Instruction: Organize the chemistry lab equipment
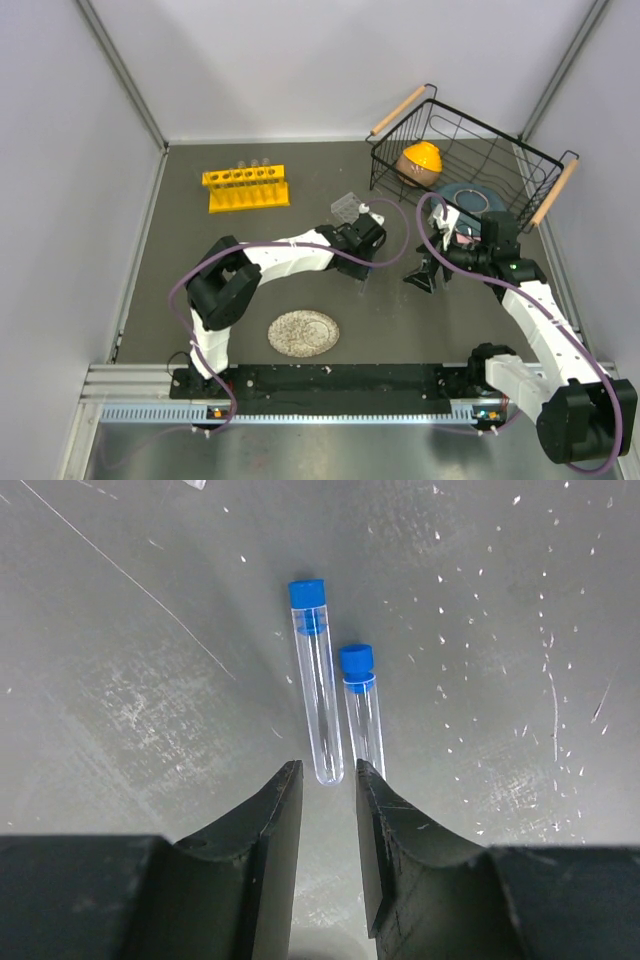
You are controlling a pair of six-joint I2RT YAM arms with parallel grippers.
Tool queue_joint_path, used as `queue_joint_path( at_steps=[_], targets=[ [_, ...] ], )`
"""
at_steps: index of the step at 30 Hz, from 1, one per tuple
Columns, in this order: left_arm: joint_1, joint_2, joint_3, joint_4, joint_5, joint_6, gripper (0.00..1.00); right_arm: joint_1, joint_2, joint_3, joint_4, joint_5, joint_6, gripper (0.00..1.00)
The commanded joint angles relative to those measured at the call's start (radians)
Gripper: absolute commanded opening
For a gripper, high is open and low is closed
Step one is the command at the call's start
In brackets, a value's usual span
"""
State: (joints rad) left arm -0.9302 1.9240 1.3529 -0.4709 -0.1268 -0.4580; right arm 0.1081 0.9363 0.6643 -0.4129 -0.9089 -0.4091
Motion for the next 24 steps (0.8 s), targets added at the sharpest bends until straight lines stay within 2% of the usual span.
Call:
queue_joint_path(
  at_steps=[1,24],
  targets=[
    [-0.002,-0.002,0.049,-0.02,-0.036,0.015,0.34,-0.01,-0.016,0.05,0.011,-0.016,-0.022,0.99],
    [-0.001,0.066,0.103,-0.055,-0.05,0.038,0.32,-0.012,-0.014,0.05,0.01,-0.016,-0.023,0.99]
  ],
)
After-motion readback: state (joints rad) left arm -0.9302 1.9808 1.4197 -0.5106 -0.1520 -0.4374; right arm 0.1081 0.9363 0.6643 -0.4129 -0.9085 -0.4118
